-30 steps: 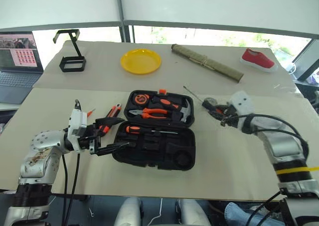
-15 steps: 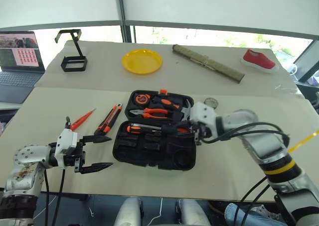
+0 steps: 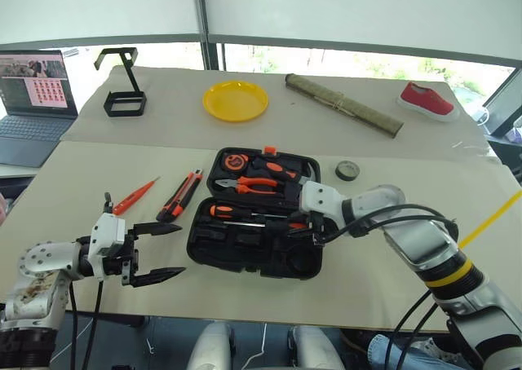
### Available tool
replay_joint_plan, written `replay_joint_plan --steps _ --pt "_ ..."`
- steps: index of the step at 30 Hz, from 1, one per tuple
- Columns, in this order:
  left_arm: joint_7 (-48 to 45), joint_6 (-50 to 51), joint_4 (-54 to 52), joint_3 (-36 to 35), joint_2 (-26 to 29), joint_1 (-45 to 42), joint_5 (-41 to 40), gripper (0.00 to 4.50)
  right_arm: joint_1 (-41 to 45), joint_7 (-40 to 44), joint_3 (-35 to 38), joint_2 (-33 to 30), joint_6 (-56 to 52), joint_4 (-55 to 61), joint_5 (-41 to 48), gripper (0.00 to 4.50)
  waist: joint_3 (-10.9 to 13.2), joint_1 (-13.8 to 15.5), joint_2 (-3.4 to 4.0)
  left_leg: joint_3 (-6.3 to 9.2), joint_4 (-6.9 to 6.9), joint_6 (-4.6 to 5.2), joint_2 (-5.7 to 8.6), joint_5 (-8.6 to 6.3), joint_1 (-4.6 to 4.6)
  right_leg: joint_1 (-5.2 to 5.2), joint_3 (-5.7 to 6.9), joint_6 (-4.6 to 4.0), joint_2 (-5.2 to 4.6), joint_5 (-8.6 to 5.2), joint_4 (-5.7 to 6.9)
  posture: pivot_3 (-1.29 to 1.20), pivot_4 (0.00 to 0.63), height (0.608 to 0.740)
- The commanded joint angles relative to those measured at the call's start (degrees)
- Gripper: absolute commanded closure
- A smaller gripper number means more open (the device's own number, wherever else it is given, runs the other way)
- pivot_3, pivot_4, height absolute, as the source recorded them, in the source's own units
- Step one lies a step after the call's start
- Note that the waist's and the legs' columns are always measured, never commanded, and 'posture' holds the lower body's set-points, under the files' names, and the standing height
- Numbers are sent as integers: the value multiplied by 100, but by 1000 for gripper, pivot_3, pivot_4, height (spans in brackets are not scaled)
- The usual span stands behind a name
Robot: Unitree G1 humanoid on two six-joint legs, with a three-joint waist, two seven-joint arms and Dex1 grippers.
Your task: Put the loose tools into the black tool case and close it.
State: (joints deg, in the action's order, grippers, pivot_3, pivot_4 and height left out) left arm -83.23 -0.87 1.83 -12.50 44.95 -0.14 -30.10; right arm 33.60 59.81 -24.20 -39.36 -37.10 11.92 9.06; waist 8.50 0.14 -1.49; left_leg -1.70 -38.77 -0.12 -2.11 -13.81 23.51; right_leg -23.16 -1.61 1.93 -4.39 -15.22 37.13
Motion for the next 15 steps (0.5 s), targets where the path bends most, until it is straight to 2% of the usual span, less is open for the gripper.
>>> replay_joint_plan --steps 1,9,12,15 --pt "70 41 -199 -124 13 -45 -162 0 -45 -48 172 -32 -359 -92 51 3468 0 -1 0 0 0 0 0 0 0 0 0 0 0 0 0 0 150 740" --pt "79 74 -219 -119 45 -76 -192 0 -69 262 50 -190 -236 -111 68 3468 0 -25 0 0 3 0 -1 0 1 -3 -1 0 1 0 0 0 150 740" --pt "88 82 -214 -111 38 -91 -185 0 24 342 -107 -201 400 -188 -203 3468 0 -26 0 0 3 0 0 0 2 -3 -1 0 1 0 -1 0 150 740" --pt "97 79 -213 -109 29 -86 -182 0 139 319 -99 -54 427 -189 -222 3468 0 -34 0 0 3 0 -1 0 2 -4 -1 0 2 0 -1 0 150 740"
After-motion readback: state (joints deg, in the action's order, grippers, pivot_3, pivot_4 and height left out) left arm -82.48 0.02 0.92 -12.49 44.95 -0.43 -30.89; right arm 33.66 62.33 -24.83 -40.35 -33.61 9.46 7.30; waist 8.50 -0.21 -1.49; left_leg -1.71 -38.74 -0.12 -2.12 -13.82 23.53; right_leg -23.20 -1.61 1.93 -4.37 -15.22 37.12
